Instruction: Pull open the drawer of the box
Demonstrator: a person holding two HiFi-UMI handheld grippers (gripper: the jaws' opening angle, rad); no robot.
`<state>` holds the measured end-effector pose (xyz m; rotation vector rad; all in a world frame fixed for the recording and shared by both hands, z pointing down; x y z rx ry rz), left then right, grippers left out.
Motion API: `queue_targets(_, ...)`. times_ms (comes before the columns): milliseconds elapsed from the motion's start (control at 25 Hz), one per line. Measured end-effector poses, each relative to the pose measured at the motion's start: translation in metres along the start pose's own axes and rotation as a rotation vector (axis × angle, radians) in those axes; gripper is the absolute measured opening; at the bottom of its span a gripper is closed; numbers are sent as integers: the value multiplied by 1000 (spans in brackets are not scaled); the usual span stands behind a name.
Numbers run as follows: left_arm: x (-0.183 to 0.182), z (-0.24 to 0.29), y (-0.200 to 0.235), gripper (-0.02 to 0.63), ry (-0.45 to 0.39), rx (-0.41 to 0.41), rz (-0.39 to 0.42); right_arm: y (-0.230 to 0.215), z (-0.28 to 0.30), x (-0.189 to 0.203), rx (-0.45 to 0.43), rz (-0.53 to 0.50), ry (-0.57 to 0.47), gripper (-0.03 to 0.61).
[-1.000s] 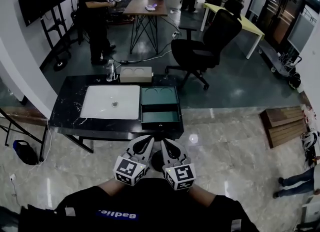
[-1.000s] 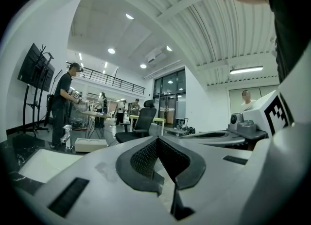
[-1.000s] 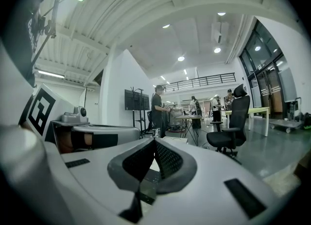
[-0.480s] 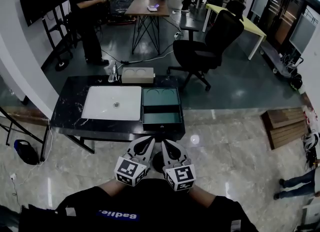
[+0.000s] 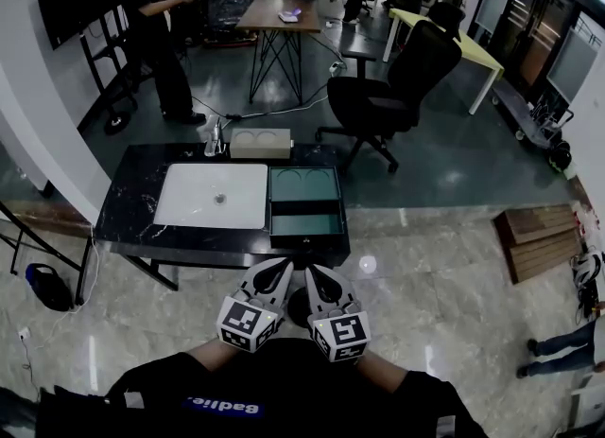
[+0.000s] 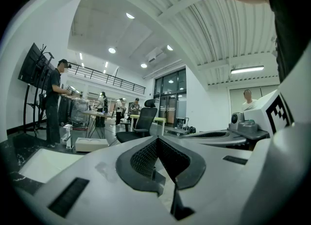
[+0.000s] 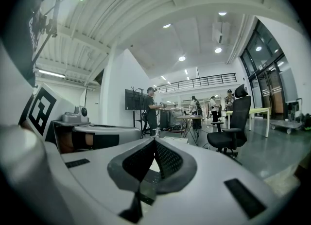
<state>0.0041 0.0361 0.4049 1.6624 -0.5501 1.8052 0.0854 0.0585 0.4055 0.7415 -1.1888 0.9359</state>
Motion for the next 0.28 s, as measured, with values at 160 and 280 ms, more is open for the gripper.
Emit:
queue_targets(160, 0, 2, 2, -12, 3, 2, -2, -1, 3, 0, 0, 2, 1, 2)
queue_targets(280, 1, 4, 2, -12, 1, 2, -3, -3, 4, 0, -1, 1, -2, 2)
Point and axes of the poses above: the fingertips, and each gripper's own axes: z forward along the fingers, y to its left, x out of its underside, the point moved 4 cm from there along -z, backward along the fingers, and after that the axes turned 5 degrees about y, right-handed, at the moved point
